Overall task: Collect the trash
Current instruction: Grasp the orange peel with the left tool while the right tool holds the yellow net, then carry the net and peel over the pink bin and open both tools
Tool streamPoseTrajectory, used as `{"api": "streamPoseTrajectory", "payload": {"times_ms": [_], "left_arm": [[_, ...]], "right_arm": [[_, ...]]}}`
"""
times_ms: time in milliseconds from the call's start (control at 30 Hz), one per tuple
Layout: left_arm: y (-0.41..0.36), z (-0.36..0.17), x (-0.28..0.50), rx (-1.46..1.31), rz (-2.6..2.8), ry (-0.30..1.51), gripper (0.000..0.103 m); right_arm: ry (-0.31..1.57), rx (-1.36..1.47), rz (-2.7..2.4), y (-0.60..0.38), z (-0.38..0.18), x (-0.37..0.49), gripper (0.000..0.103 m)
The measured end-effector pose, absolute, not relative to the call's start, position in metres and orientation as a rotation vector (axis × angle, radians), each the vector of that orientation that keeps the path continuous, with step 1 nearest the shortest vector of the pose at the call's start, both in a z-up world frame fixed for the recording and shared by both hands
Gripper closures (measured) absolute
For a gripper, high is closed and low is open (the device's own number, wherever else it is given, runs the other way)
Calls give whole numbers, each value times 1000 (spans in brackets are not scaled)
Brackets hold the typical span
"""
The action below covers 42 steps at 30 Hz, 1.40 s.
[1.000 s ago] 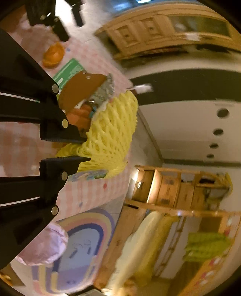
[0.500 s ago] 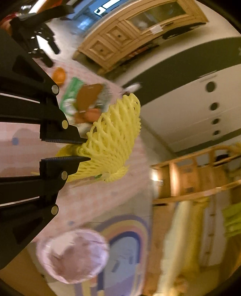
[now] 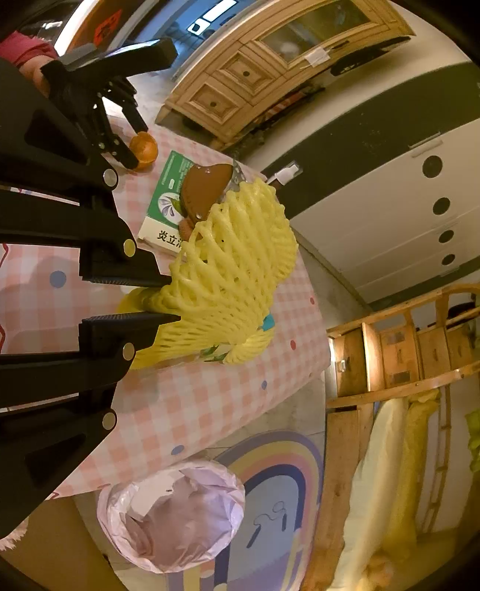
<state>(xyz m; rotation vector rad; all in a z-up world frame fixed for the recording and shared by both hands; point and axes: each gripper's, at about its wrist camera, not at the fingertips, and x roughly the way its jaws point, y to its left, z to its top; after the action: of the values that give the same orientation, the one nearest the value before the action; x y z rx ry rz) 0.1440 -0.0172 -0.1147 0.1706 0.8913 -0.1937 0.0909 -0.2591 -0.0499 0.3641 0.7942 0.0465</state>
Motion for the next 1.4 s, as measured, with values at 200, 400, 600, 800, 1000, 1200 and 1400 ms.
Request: {"api": "streamPoseTrajectory", "payload": {"times_ms": [200, 400, 600, 800, 1000, 1200, 1400], "left_arm": [[-14, -117, 142, 146, -220, 902, 66], [-7, -85, 120, 53, -332, 854, 76], [-29, -45, 99, 66, -394, 768, 76], [-72, -27, 90, 118, -468, 718, 76], [-128, -31, 89, 172, -574, 714, 76], [-188, -35, 82, 224, -698, 699, 76], [-240, -43, 82, 262, -795, 703, 76]], "right_arm": [[791, 364, 49, -259, -50, 91, 90], [735, 388, 41, -269, -38, 79, 90], [615, 417, -9, -293, -6, 56, 90], [605, 455, -56, -322, -1, 41, 90], [608, 494, -105, -349, -7, 24, 90], [595, 543, -179, -381, -16, 7, 90], [585, 592, -268, -420, -28, -8, 90]]}}
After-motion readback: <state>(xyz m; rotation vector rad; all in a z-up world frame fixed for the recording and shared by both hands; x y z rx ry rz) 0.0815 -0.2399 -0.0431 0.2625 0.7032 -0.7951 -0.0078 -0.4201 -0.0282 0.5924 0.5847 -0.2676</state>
